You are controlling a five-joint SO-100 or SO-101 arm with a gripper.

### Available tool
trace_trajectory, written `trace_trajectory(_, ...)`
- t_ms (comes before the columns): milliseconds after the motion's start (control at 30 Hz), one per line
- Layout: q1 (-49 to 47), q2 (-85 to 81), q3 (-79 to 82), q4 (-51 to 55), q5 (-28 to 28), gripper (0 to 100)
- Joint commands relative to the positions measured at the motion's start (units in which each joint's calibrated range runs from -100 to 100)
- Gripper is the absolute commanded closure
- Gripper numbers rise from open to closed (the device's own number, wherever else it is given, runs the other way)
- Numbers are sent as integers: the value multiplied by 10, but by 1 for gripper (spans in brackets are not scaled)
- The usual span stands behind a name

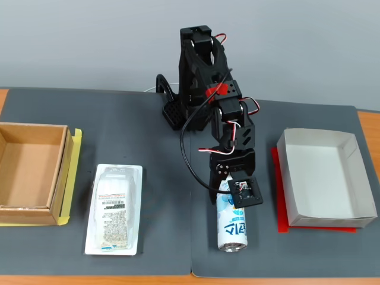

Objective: Pick the can and put it in the brown box

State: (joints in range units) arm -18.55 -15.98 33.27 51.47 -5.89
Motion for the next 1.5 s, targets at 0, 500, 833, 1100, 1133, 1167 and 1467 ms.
trace_trajectory(0, -13, 12, -36, -5, -12, 72)
trace_trajectory(500, -52, 82, -83, -9, -37, 66)
trace_trajectory(833, -45, 143, -123, -9, -37, 66)
trace_trajectory(1100, -44, 177, -123, -9, -37, 66)
trace_trajectory(1133, -44, 181, -123, -9, -37, 66)
trace_trajectory(1167, -44, 186, -123, -9, -37, 66)
trace_trajectory(1467, -44, 230, -153, -10, -36, 66)
